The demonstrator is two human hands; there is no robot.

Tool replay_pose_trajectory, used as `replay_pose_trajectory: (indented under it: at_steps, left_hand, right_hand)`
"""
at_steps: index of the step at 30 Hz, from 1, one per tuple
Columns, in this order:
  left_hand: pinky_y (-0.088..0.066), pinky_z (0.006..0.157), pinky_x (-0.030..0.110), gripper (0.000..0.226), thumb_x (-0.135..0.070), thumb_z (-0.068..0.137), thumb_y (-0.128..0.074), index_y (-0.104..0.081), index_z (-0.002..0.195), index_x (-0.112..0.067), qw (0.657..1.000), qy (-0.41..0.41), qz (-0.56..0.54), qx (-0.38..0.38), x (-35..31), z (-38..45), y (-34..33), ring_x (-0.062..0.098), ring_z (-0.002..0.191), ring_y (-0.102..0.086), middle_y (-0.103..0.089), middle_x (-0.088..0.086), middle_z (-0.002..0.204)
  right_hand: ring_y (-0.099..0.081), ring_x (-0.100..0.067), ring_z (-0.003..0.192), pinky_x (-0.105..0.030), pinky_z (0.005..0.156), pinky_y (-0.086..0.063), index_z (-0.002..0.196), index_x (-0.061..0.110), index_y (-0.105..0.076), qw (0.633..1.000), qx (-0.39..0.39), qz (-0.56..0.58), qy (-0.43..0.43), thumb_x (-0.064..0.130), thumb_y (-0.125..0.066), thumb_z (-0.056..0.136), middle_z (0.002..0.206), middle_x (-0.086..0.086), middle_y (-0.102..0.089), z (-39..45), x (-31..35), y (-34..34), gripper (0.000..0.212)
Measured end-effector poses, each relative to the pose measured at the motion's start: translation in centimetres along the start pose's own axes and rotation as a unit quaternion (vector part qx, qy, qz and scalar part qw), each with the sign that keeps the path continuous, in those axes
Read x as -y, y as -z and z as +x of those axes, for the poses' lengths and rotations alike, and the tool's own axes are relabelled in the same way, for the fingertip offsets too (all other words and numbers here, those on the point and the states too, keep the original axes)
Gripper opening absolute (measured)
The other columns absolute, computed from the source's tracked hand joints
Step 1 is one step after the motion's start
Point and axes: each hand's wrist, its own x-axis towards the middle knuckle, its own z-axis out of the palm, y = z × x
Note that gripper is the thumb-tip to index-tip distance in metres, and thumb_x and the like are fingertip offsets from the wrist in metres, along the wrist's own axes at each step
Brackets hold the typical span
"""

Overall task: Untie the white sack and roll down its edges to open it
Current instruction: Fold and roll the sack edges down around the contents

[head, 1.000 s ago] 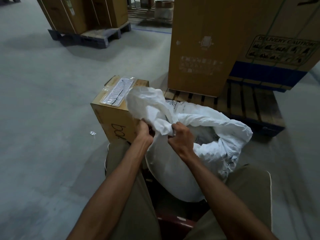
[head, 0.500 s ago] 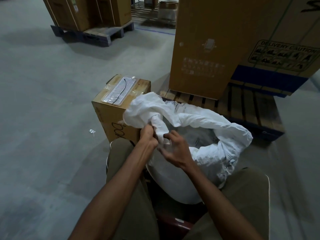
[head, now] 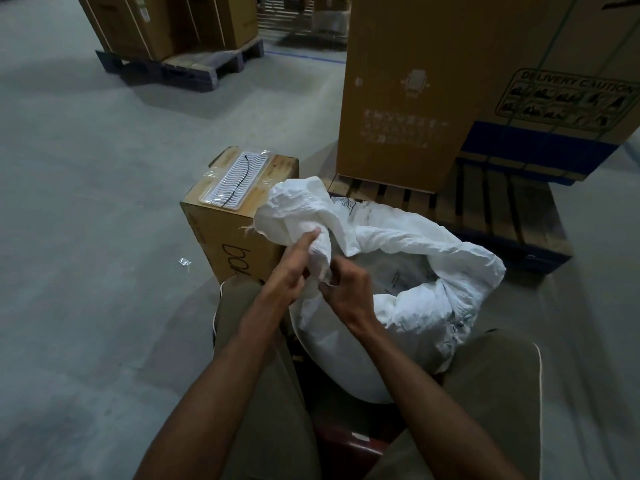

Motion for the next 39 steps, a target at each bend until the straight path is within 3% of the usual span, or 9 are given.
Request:
replay_pose_trajectory:
  at_steps: [7, 12, 15, 19, 22, 25, 29, 34, 39]
  left_hand:
    - [-0.052, 0.077, 0.034, 0.026, -0.033, 0.101, -0.06, -0.065, 0.107, -0.008, 0.972, -0.089, 0.169, -0.137, 1.9, 2.6, -0.2, 0.027, 0.095, -0.068, -0.071, 0.007, 0.101]
    - [-0.057, 0.07, 0.038, 0.039, -0.026, 0.091, -0.041, -0.071, 0.106, -0.006, 0.992, 0.047, -0.099, -0.058, 1.3, 4.5, 2.1, 0.026, 0.076, -0.065, -0.069, 0.013, 0.088]
    - [-0.055, 0.091, 0.047, 0.057, -0.037, 0.089, -0.04, -0.069, 0.12, 0.001, 0.996, 0.05, -0.077, -0.022, 1.1, 5.2, 2.5, 0.032, 0.094, -0.065, -0.07, 0.021, 0.108]
    - [-0.053, 0.09, 0.042, 0.044, -0.038, 0.101, -0.041, -0.072, 0.102, -0.008, 0.999, -0.009, -0.012, -0.029, 0.7, 5.1, 1.7, 0.027, 0.094, -0.064, -0.072, 0.014, 0.101]
    - [-0.05, 0.081, 0.013, 0.058, -0.07, 0.087, -0.054, -0.064, 0.102, -0.016, 0.998, -0.021, 0.057, -0.028, 0.8, 5.8, 2.1, 0.022, 0.103, -0.058, -0.066, -0.001, 0.097]
    - [-0.055, 0.076, 0.021, 0.045, -0.045, 0.094, -0.066, -0.067, 0.122, -0.01, 0.993, -0.067, 0.097, -0.007, 0.5, 3.9, 3.3, 0.019, 0.095, -0.068, -0.073, 0.001, 0.101]
    - [-0.048, 0.066, 0.02, 0.055, -0.053, 0.095, -0.064, -0.049, 0.135, -0.02, 0.959, -0.14, 0.245, -0.026, 2.2, 2.2, 5.3, 0.016, 0.096, -0.065, -0.061, 0.002, 0.126]
    - [-0.049, 0.075, 0.025, 0.04, -0.054, 0.103, -0.048, -0.065, 0.122, -0.022, 0.917, -0.216, 0.334, 0.034, 2.5, 2.7, 5.9, 0.023, 0.111, -0.066, -0.069, 0.0, 0.12]
    - [-0.048, 0.085, 0.028, 0.042, -0.045, 0.107, -0.042, -0.068, 0.125, -0.016, 0.908, -0.2, 0.369, 0.002, 0.9, 2.8, 5.1, 0.01, 0.097, -0.054, -0.056, 0.005, 0.121]
  right_hand:
    - [-0.052, -0.023, 0.058, -0.036, 0.051, -0.04, 0.075, 0.015, -0.053, 0.997, 0.022, -0.011, 0.068, 0.01, -0.066, 0.071, 0.07, 0.003, -0.056, -0.9, 0.6, -1.4, 0.015]
    - [-0.063, -0.014, 0.084, -0.045, 0.073, -0.057, 0.111, 0.022, -0.064, 0.975, 0.072, 0.199, -0.068, 0.015, -0.068, 0.086, 0.093, 0.002, -0.064, 1.1, -0.2, 1.9, 0.026]
    - [-0.059, -0.013, 0.103, -0.042, 0.086, -0.056, 0.134, 0.027, -0.053, 0.997, 0.028, 0.062, -0.025, 0.024, -0.059, 0.1, 0.121, 0.0, -0.054, 3.9, -0.7, 2.1, 0.034]
    - [-0.025, -0.029, 0.145, -0.05, 0.102, -0.031, 0.157, 0.044, -0.023, 0.975, 0.155, -0.146, 0.058, 0.04, -0.059, 0.099, 0.161, -0.001, -0.02, 9.6, 0.1, 1.2, 0.068]
    - [-0.033, -0.028, 0.144, -0.053, 0.108, -0.03, 0.144, 0.036, -0.05, 0.954, 0.214, -0.174, 0.114, 0.009, -0.062, 0.095, 0.156, 0.0, -0.041, 13.2, 1.2, 1.0, 0.058]
    - [-0.057, -0.029, 0.125, -0.045, 0.104, -0.04, 0.125, 0.021, -0.07, 0.952, 0.207, -0.169, 0.148, -0.001, -0.063, 0.092, 0.132, -0.008, -0.066, 15.4, 1.7, 2.3, 0.039]
    - [-0.062, -0.035, 0.117, -0.046, 0.099, -0.053, 0.125, 0.005, -0.071, 0.969, 0.232, -0.069, -0.045, -0.009, -0.05, 0.09, 0.132, -0.018, -0.065, 18.7, 1.3, 6.7, 0.043]
    - [-0.052, -0.03, 0.08, -0.037, 0.071, -0.041, 0.068, 0.013, -0.057, 0.946, 0.268, -0.096, -0.157, 0.006, -0.047, 0.092, 0.086, -0.017, -0.059, 20.8, -0.6, 11.1, 0.027]
    - [-0.051, -0.031, 0.121, -0.048, 0.102, -0.041, 0.122, 0.015, -0.058, 0.942, 0.199, -0.269, 0.012, 0.01, -0.049, 0.087, 0.133, -0.014, -0.055, 18.6, -0.3, 8.3, 0.037]
